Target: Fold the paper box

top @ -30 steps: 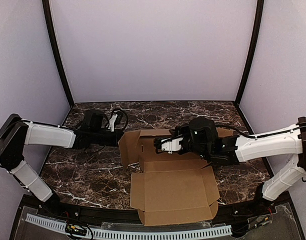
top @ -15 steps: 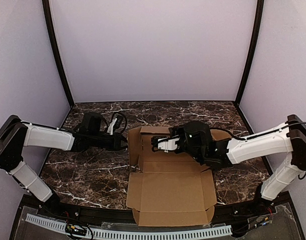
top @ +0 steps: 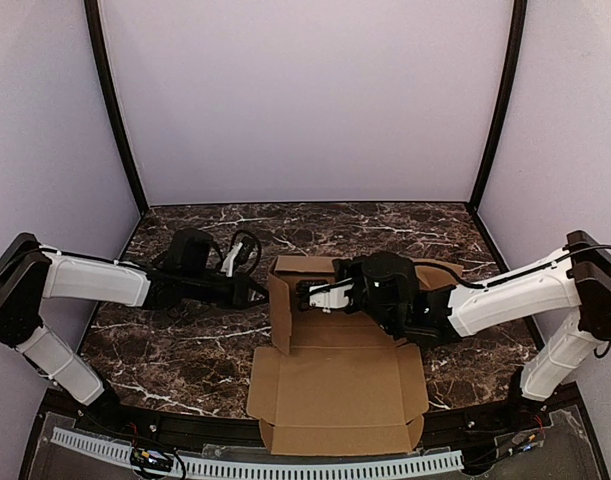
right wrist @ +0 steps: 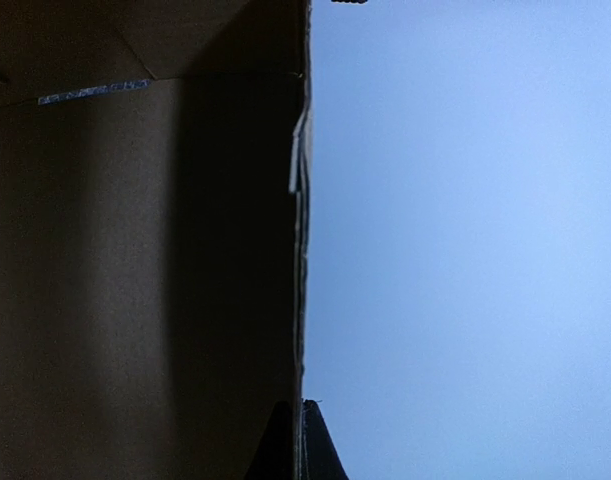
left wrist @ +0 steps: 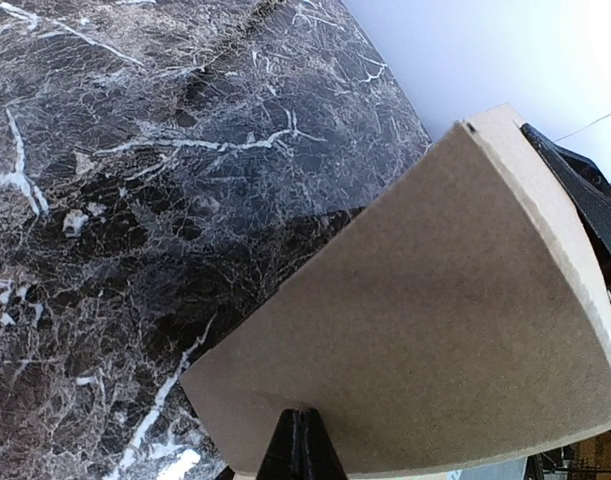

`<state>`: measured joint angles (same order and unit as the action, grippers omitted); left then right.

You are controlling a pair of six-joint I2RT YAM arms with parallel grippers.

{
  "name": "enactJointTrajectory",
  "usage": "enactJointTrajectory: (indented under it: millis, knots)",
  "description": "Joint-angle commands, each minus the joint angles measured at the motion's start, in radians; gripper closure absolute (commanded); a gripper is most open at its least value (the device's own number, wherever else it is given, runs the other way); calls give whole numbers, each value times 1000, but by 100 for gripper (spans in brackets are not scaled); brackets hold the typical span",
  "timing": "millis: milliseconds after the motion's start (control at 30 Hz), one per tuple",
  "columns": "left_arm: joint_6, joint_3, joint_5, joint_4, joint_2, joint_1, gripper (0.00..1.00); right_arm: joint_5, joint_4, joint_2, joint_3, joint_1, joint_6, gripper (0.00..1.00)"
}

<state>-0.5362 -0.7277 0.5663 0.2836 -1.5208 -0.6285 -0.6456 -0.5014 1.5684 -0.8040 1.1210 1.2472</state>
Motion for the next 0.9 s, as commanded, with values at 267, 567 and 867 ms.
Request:
enactJointTrajectory:
  millis: [267,567,867]
  knots:
    - [22,72,-113,-83,94,-57,99,-126,-108,29,83,100,65,100]
    - [9,97,-189,-103,159,-112,97,-204,-96,62,79,158,46,100]
    - [37,203,-253,-64,256,-153,75,-248,54,50,56,186,-74,100]
